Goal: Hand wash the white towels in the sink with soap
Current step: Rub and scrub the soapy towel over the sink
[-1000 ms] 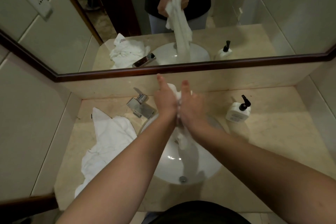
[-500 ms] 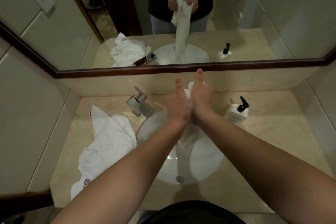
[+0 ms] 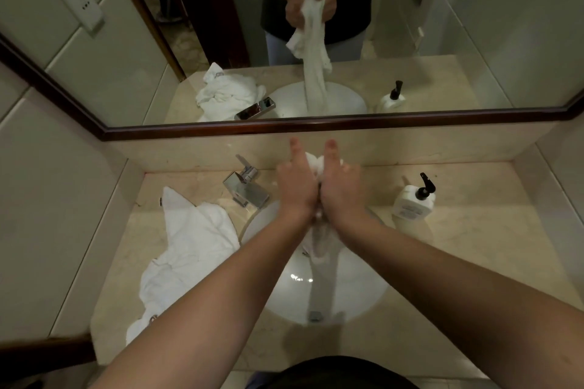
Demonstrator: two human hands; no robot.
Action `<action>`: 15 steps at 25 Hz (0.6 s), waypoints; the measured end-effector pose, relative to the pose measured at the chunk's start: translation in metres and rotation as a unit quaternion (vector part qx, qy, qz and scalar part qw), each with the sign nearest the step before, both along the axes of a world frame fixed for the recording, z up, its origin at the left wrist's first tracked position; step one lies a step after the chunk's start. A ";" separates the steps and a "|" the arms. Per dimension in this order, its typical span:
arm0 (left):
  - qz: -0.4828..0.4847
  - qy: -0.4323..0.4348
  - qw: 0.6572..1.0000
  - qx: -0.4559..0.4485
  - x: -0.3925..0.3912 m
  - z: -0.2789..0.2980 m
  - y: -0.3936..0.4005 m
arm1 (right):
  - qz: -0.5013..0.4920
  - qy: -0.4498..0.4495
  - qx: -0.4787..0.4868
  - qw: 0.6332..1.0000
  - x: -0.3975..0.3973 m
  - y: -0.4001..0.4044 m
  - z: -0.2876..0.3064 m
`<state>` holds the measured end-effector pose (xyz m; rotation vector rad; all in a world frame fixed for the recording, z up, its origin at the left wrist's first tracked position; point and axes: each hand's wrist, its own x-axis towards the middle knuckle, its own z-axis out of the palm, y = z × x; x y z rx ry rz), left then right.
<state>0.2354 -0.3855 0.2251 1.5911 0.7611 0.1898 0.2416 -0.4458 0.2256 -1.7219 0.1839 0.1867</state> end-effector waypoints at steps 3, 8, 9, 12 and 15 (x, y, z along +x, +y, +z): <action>-0.029 -0.027 0.999 0.024 -0.006 0.005 -0.002 | -0.051 0.021 0.024 0.998 0.006 0.002 0.006; -0.019 -0.022 0.999 0.033 -0.009 0.005 0.004 | -0.013 0.001 -0.004 1.000 0.000 0.002 0.008; -0.030 -0.029 0.998 0.039 -0.010 0.008 0.001 | -0.028 0.008 0.000 1.000 0.003 0.001 0.009; 0.013 0.007 1.000 0.007 -0.004 0.013 0.008 | 0.021 -0.001 -0.009 1.000 -0.007 0.007 0.005; -0.016 -0.015 0.999 0.050 -0.009 0.013 0.003 | 0.004 -0.018 -0.011 1.000 0.004 0.005 0.007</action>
